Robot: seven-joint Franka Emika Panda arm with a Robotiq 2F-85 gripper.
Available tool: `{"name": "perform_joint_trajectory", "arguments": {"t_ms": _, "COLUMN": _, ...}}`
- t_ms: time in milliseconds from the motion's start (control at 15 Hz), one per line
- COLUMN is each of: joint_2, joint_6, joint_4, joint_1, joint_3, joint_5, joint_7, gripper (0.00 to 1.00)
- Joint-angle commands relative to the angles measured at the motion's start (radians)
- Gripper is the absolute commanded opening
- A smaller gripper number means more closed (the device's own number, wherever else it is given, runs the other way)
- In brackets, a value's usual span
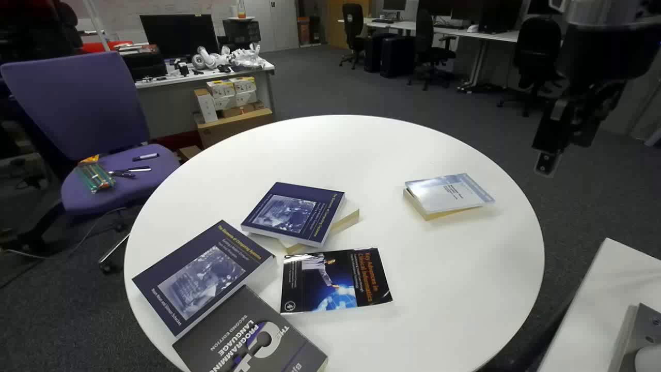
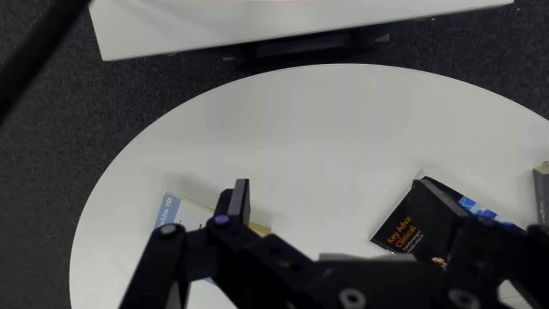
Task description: Move the blue book to the right
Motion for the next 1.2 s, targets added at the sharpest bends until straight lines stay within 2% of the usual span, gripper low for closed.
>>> {"name": "perform_joint_trajectory", "arguments": {"t_ms": 0, "joint_2": 0.003, "joint_6": -0.001, "joint_4": 0.001, "joint_1": 0.011, "joint_3": -0.010, "joint_5": -0.007, "joint_7": 0.007, "gripper": 1.00}}
{"name": "perform_joint_trajectory", "arguments": {"t_ms": 133, "joint_2": 0.072, "joint_6": 0.019, "joint_4": 0.040, "joint_1": 0.007, "joint_3": -0.065, "joint_5": 0.030, "joint_7": -0.041, "gripper": 1.00}}
{"name": "perform_joint_trajectory", "arguments": {"t_ms": 267, "joint_2": 0.181, "joint_6": 0.107, "joint_4": 0.083, "joint_1": -0.008, "joint_3": -0.111, "joint_5": 0.053, "joint_7": -0.075, "gripper": 1.00}}
{"name": "perform_joint_trajectory", "arguments": {"t_ms": 400, "joint_2": 0.300, "joint_6": 0.250, "joint_4": 0.125, "joint_1": -0.016, "joint_3": -0.124, "joint_5": 0.018, "joint_7": -0.117, "gripper": 1.00}}
{"name": "perform_joint_trajectory", "arguments": {"t_ms": 533, "joint_2": 0.414, "joint_6": 0.315, "joint_4": 0.183, "joint_1": 0.005, "joint_3": -0.154, "joint_5": 0.028, "joint_7": -0.181, "gripper": 1.00}}
{"name": "perform_joint_trajectory", "arguments": {"t_ms": 733, "joint_2": 0.608, "joint_6": 0.333, "joint_4": 0.307, "joint_1": 0.036, "joint_3": -0.175, "joint_5": 0.057, "joint_7": -0.291, "gripper": 1.00}}
{"name": "perform_joint_trajectory", "arguments": {"t_ms": 933, "joint_2": 0.796, "joint_6": 0.276, "joint_4": 0.470, "joint_1": 0.049, "joint_3": -0.155, "joint_5": 0.023, "joint_7": -0.386, "gripper": 1.00}}
{"name": "perform_joint_trajectory", "arguments": {"t_ms": 1000, "joint_2": 0.669, "joint_6": 0.329, "joint_4": 0.336, "joint_1": 0.037, "joint_3": -0.156, "joint_5": 0.033, "joint_7": -0.329, "gripper": 1.00}}
{"name": "perform_joint_trajectory", "arguments": {"t_ms": 1133, "joint_2": 0.770, "joint_6": 0.323, "joint_4": 0.415, "joint_1": 0.045, "joint_3": -0.150, "joint_5": 0.033, "joint_7": -0.353, "gripper": 1.00}}
